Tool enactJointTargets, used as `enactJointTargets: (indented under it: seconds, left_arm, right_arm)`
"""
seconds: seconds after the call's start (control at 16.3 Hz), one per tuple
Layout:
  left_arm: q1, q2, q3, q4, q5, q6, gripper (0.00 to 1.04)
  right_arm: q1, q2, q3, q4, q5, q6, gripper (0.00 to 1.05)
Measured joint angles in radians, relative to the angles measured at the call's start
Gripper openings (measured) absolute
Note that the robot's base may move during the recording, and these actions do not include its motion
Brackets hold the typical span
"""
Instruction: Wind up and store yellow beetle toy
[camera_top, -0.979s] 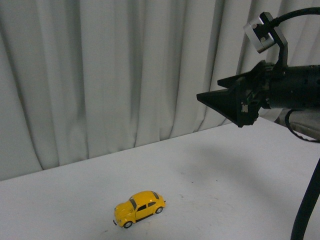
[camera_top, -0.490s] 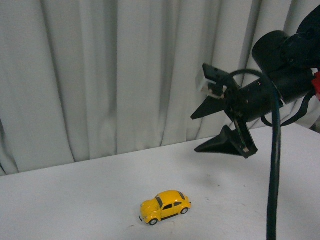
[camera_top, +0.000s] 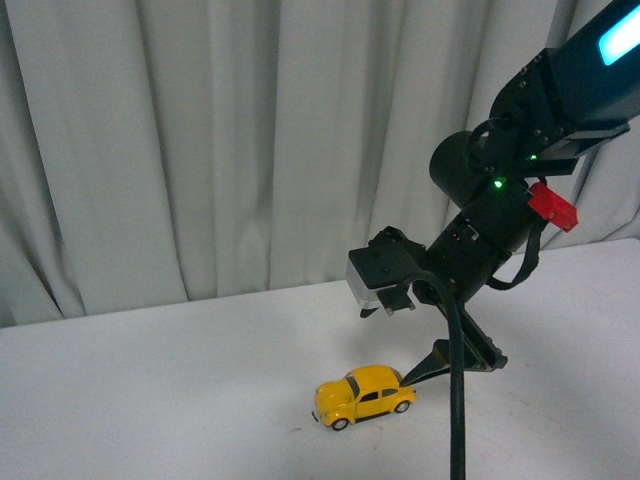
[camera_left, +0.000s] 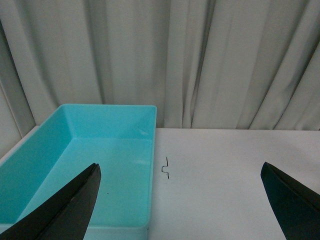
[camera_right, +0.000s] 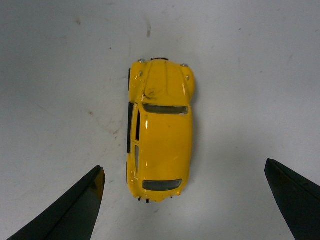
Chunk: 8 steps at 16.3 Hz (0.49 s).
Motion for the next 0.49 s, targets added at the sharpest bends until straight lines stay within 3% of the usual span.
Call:
enactJointTargets:
  seconds: [0.49]
  left_arm:
    - [0.0,0.0,0.0,0.0,0.0,0.0,0.98]
  right_arm:
    - [0.072,0.131,0.108,-0.101,0.164,-0.04,0.98]
